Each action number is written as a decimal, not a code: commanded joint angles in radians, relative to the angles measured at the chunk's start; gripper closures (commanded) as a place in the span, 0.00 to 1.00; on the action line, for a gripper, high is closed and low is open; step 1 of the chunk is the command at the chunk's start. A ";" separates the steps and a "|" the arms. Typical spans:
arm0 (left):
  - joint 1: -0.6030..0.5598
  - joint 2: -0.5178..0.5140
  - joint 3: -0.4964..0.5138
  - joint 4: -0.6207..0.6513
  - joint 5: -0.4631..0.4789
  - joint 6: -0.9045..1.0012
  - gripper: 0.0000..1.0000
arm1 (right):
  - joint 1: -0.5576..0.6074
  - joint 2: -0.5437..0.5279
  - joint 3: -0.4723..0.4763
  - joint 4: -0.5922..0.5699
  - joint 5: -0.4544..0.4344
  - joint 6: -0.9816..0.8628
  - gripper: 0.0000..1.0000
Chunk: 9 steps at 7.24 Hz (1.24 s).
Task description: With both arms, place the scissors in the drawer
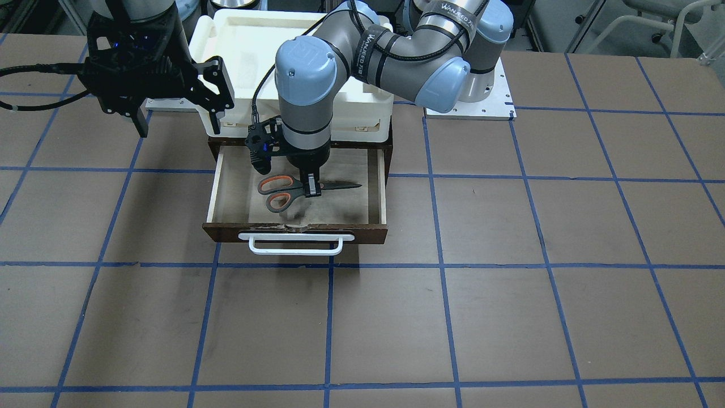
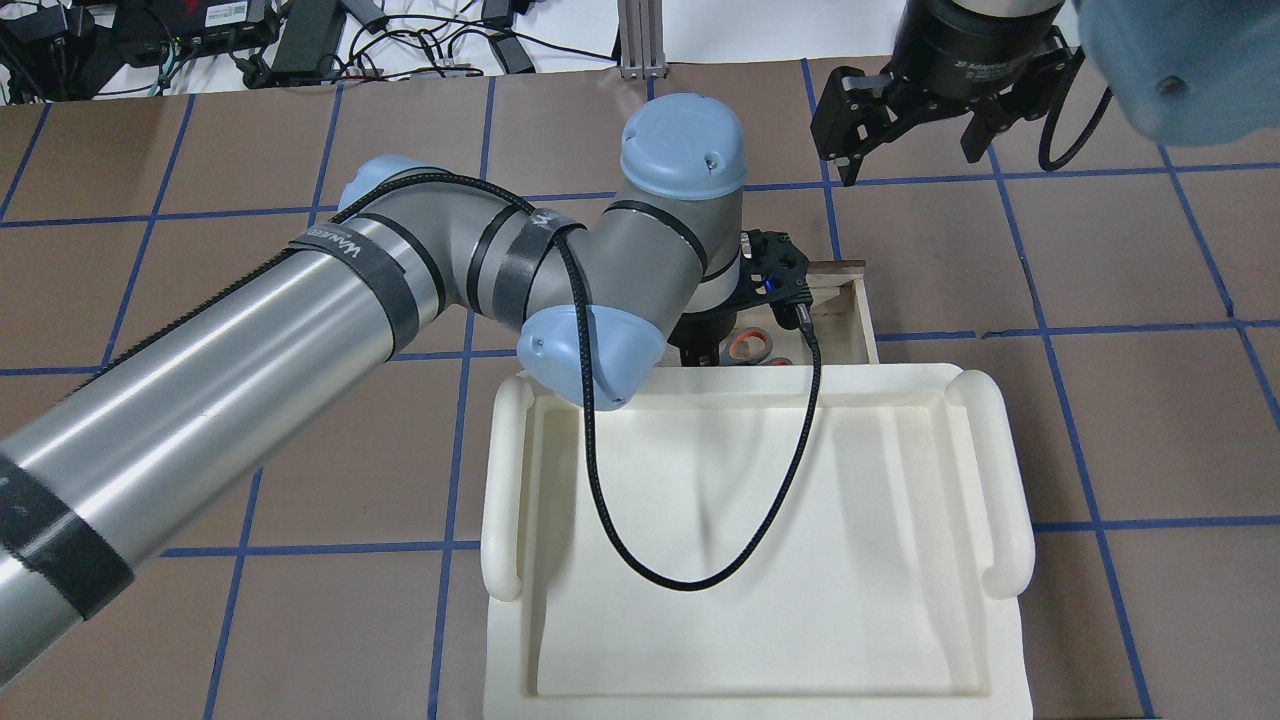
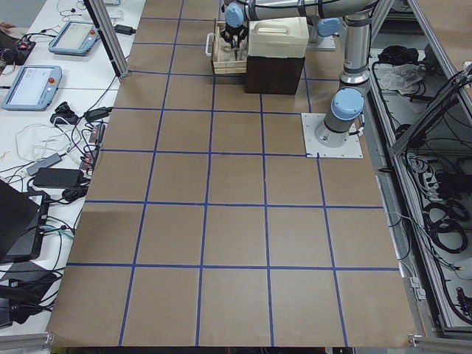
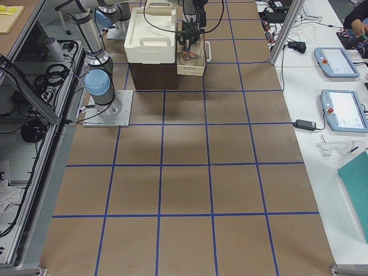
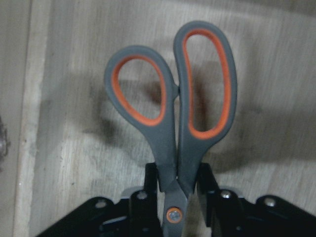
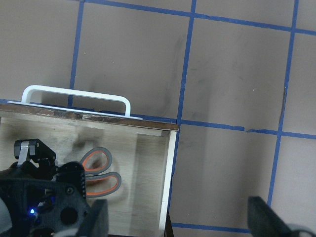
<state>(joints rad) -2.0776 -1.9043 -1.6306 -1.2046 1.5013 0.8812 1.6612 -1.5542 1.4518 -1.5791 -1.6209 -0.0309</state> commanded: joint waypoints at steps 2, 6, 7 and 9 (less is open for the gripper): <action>0.011 0.031 0.003 0.002 0.002 0.015 0.27 | -0.060 0.005 0.045 -0.037 0.003 -0.004 0.00; 0.207 0.112 0.119 -0.134 0.002 0.018 0.33 | -0.058 -0.003 0.081 -0.050 0.000 0.000 0.00; 0.285 0.138 0.156 -0.183 -0.003 0.018 0.33 | -0.060 0.000 0.091 -0.056 -0.002 -0.007 0.00; 0.414 0.197 0.170 -0.261 -0.003 0.005 0.31 | -0.069 -0.001 0.091 -0.067 0.003 0.000 0.00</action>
<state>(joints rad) -1.7518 -1.7428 -1.4729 -1.4090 1.5026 0.8948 1.5949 -1.5540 1.5404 -1.6395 -1.6211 -0.0349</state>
